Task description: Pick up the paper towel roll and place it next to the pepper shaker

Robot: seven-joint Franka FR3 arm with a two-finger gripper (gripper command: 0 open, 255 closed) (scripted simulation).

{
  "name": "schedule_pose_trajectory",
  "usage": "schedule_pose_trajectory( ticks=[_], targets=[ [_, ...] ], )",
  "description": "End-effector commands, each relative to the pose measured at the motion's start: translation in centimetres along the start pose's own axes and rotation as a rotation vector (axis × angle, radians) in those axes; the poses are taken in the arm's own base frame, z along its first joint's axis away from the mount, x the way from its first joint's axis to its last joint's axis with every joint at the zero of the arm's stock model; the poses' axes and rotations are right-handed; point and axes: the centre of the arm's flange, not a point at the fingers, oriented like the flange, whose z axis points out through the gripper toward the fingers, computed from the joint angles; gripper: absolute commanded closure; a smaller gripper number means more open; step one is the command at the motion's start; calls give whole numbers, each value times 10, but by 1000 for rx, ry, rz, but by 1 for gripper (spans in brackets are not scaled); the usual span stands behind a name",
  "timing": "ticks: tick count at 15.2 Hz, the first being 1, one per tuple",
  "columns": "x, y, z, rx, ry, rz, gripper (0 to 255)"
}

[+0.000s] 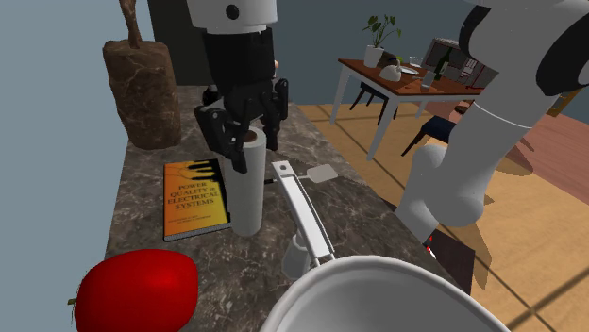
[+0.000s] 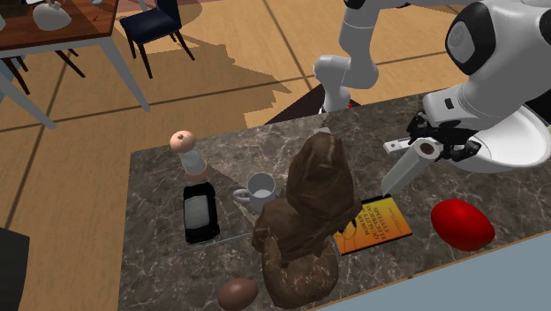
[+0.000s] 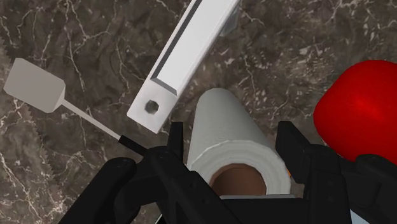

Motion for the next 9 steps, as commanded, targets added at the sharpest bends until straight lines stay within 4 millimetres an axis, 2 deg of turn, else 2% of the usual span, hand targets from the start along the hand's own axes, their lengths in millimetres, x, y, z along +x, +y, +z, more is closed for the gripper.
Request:
schedule_pose_trajectory(
  ticks=[1,5,6,9],
  targets=[
    [2,0,5,-6,-6,2,255],
    [2,0,5,-6,-6,2,255],
    [2,0,4,-6,-6,2,0],
    [2,1,4,-6,-7,2,0]
  ],
)
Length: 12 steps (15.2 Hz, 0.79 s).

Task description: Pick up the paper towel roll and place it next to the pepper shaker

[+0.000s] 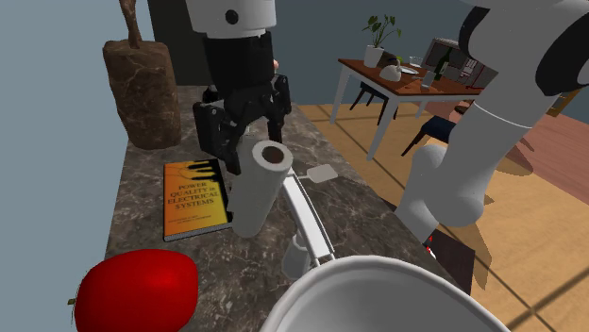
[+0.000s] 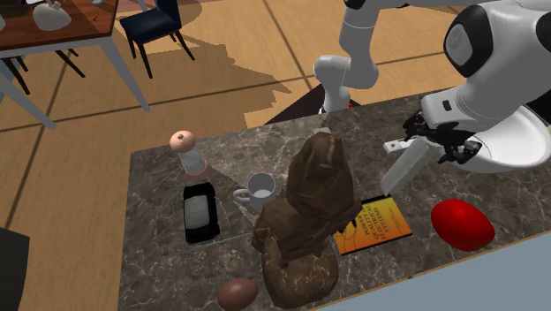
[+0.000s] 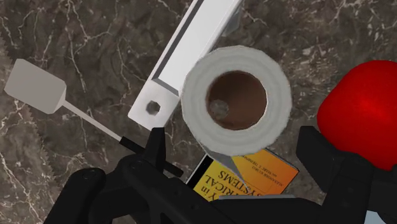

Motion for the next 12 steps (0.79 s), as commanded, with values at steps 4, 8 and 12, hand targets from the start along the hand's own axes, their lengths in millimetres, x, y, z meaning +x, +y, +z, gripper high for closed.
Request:
schedule_pose_trajectory(
  ticks=[4,8,12],
  targets=[
    [0,0,-26,0,0,0,0],
    [0,0,-49,0,0,0,0],
    [0,0,-49,0,0,0,0]
  ],
)
